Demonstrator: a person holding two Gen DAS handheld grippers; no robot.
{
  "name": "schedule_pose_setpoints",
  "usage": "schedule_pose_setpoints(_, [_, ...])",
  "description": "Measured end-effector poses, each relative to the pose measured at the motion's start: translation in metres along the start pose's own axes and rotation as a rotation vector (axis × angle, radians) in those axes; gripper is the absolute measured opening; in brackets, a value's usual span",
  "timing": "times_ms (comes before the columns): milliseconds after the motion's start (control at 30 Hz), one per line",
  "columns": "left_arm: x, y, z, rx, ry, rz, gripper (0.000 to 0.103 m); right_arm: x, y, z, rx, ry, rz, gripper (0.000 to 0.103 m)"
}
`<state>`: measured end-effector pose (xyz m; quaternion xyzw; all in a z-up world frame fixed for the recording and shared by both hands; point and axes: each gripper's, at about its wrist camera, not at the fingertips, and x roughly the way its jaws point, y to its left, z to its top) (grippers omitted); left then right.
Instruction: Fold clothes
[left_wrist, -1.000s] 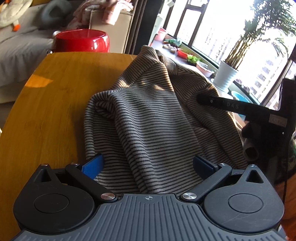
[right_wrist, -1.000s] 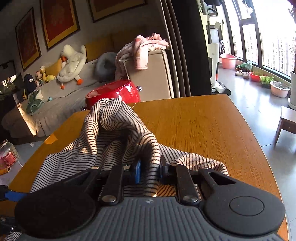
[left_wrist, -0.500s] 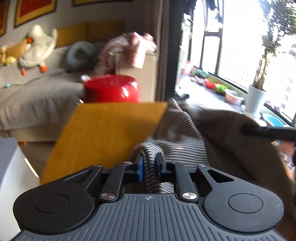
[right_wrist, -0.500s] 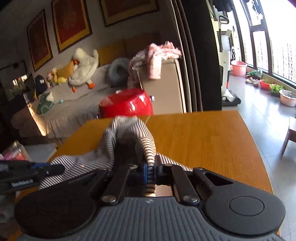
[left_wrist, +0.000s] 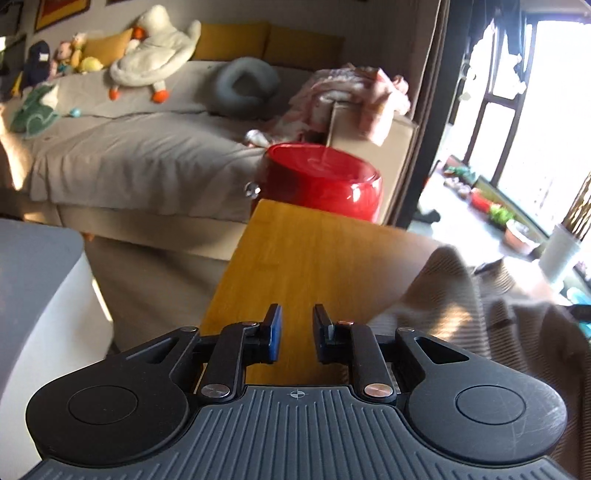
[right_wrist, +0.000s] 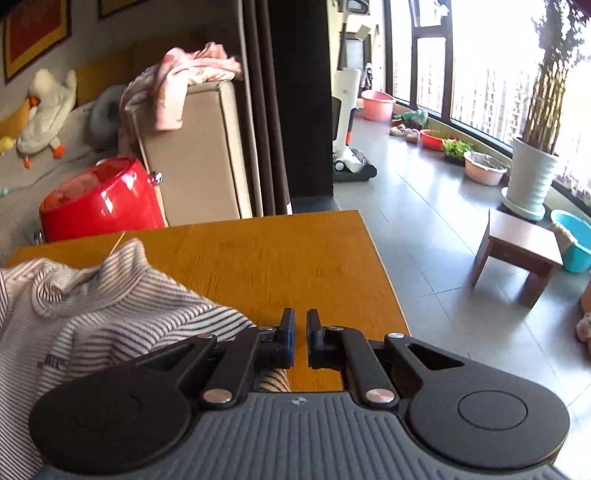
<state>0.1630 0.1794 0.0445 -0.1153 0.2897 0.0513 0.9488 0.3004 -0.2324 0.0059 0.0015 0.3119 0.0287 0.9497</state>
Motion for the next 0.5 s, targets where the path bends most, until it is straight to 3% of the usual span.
schedule_pose_setpoints(67, [-0.011,-0.014,0.004,0.013,-0.031,-0.064,0.043,-0.010,-0.002,0.004,-0.007,-0.042,-0.015,0.007])
schedule_pose_setpoints(100, [-0.016,-0.024,0.004,0.028,-0.041,-0.099,0.046,-0.015,-0.002,0.005,-0.011,-0.064,-0.023,0.007])
schedule_pose_setpoints(167, [-0.019,-0.050,-0.001,0.078,-0.037,-0.182,0.053,-0.037,0.000,0.005,-0.026,-0.104,0.054,0.010])
schedule_pose_setpoints(267, [-0.012,-0.092,-0.022,0.174,-0.016,-0.292,0.062,-0.069,0.004,-0.007,-0.037,-0.107,0.148,0.031])
schedule_pose_setpoints(300, [-0.007,-0.104,-0.031,0.209,-0.013,-0.311,0.064,-0.078,0.006,-0.014,-0.051,-0.097,0.161,0.046])
schedule_pose_setpoints(333, [-0.002,-0.114,-0.040,0.236,-0.004,-0.324,0.066,-0.087,0.008,-0.022,-0.065,-0.087,0.175,0.054])
schedule_pose_setpoints(433, [0.014,-0.138,-0.066,0.304,0.043,-0.356,0.068,-0.092,0.004,-0.034,-0.092,-0.072,0.148,0.067])
schedule_pose_setpoints(500, [0.022,-0.149,-0.078,0.351,0.077,-0.366,0.074,-0.095,0.002,-0.042,-0.110,-0.062,0.130,0.069])
